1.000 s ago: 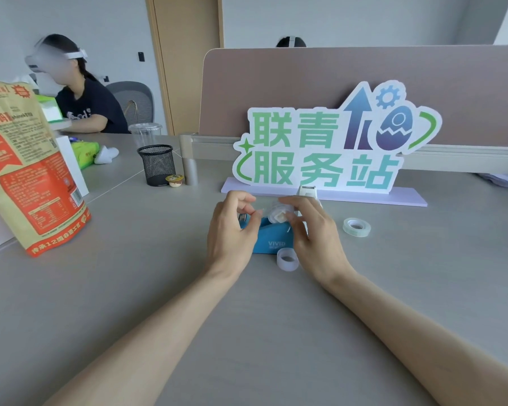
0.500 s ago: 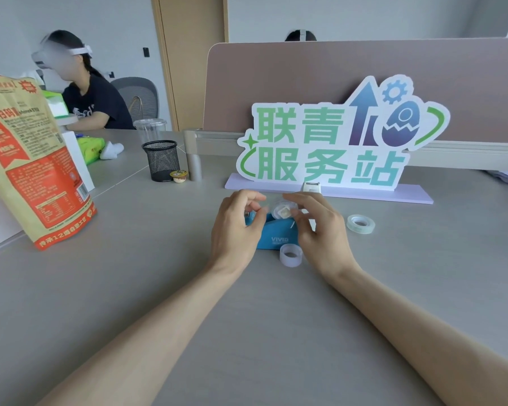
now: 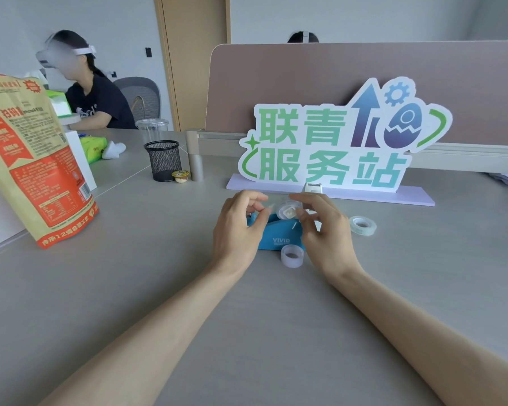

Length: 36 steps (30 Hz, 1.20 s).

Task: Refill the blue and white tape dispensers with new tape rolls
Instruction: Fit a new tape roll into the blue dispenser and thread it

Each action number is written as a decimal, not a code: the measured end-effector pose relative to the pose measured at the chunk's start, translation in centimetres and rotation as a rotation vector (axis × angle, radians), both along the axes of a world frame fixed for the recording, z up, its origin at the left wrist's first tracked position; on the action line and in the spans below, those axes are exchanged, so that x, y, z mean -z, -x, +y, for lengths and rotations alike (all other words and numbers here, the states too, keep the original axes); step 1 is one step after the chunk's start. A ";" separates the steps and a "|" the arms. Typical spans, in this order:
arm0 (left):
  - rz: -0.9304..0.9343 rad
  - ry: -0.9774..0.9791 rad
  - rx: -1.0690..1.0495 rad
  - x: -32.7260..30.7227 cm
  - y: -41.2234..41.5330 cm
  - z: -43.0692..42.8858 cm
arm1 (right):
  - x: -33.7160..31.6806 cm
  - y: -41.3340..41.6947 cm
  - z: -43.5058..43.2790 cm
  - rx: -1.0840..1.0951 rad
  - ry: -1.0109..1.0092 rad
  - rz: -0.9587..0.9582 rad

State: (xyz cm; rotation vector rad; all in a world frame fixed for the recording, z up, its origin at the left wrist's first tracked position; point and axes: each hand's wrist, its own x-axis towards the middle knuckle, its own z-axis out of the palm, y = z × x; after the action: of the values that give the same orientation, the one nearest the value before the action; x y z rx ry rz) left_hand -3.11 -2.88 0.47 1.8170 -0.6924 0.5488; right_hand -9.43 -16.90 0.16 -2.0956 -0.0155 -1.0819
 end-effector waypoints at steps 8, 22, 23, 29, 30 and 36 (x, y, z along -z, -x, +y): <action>-0.022 0.003 0.011 0.0 0.0 -0.1 | -0.3 0.4 0.2 0.043 -0.007 -0.057; 0.002 0.042 -0.013 -0.1 -0.1 0.0 | 0.0 0.1 0.2 -0.041 -0.067 0.056; 0.004 0.035 -0.011 -0.1 -0.1 0.0 | 0.0 0.1 0.3 -0.043 -0.073 0.057; 0.006 -0.008 -0.005 -0.1 0.0 0.1 | -0.2 0.4 0.4 -0.030 -0.057 0.059; 0.008 -0.008 -0.003 -0.2 0.1 0.1 | -0.2 0.4 0.4 -0.029 -0.053 0.059; 0.008 -0.014 -0.004 -0.2 0.2 0.0 | -0.4 0.5 0.5 -0.027 -0.051 0.074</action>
State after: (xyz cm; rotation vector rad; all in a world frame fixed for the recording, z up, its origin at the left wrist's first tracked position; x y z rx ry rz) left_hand -3.26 -2.86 0.70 1.8333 -0.6893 0.5401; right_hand -9.93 -16.36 0.53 -2.0824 0.0191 -0.9785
